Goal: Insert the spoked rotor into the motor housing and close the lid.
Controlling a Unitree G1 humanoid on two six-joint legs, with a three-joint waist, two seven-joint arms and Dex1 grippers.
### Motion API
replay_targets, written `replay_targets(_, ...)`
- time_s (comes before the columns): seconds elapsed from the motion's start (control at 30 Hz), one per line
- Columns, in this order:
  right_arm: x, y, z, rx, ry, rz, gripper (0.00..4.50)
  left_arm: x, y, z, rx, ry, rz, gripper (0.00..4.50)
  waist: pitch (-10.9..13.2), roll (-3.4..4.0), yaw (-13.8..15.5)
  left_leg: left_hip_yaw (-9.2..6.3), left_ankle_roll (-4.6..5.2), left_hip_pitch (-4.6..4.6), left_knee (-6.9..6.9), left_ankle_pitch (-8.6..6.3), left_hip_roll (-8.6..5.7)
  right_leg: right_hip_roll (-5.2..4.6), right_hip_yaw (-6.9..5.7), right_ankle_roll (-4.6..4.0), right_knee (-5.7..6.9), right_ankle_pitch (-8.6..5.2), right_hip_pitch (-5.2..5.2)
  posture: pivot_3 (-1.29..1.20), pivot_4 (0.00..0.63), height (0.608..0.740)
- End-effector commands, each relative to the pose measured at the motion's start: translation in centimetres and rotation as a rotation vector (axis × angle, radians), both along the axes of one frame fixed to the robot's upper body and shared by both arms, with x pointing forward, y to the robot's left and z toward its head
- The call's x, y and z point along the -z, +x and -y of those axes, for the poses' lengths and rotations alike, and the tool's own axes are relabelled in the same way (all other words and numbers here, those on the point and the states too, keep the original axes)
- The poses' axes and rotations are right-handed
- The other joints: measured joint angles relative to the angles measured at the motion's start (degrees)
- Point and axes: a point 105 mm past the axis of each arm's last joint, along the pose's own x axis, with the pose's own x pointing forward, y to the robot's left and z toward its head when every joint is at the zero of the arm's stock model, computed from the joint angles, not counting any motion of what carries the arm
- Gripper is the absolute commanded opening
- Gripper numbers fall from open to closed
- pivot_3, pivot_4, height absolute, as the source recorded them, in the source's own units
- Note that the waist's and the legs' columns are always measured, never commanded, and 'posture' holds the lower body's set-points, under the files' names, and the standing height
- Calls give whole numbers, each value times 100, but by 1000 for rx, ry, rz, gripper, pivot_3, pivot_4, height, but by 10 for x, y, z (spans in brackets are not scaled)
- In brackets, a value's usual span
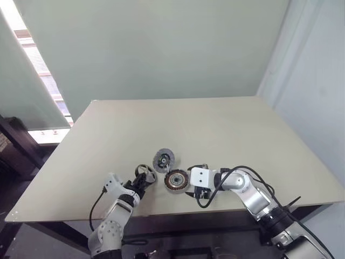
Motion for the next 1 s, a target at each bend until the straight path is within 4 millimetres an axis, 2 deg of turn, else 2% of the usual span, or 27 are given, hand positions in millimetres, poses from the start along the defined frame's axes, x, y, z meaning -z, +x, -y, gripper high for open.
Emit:
replay_targets(0.03, -18, 4, -2, -1, 37, 61, 4500, -14, -5, -6, -24, -59, 63, 312, -1, -3, 1, 0, 0, -1, 0, 0, 0, 0, 0, 0, -1, 0, -1, 0, 0, 740)
replay_targets(0.3, -14, 3, 2, 6, 23, 61, 4500, -36, -29, -4, 45, -338, 183, 312, 3, -14, 5, -6, -3, -9, -4, -2, 0, -1, -4, 0, -5, 0, -8, 0, 0, 740)
replay_targets(0.43, -12, 4, 8, 20, 18, 56, 4500, -44, -39, -1, 81, -387, 206, 312, 4, -17, 6, -3, -23, -8, 3, -14, 0, -4, -3, 0, -8, -1, -9, 0, 0, 740)
replay_targets(0.53, -9, 3, 14, 47, 23, 39, 4500, -46, -46, 9, 127, -438, 193, 312, 4, -20, 5, -3, -24, -8, 7, -15, -1, -4, -3, 0, -10, -1, -10, 0, 0, 740)
replay_targets(0.7, -5, 1, 24, 81, 19, 23, 4500, -46, -57, 39, 271, -523, 150, 312, 5, -21, 8, -4, -25, -9, 7, -15, -1, -5, -3, 0, -9, -1, -12, 0, 0, 740)
replay_targets(0.77, -4, 1, 26, 91, 17, 21, 4500, -46, -58, 47, 302, -537, 139, 312, 5, -22, 6, -4, -25, -9, 7, -15, -1, -5, -4, 0, -9, -1, -12, 0, 0, 740)
replay_targets(1.0, -2, -4, 34, 129, 9, 9, 4500, -46, -40, 67, 357, -552, 136, 312, 6, -22, 5, -5, -25, -8, 8, -15, -1, -3, -4, -1, -9, -1, -13, 0, 0, 740)
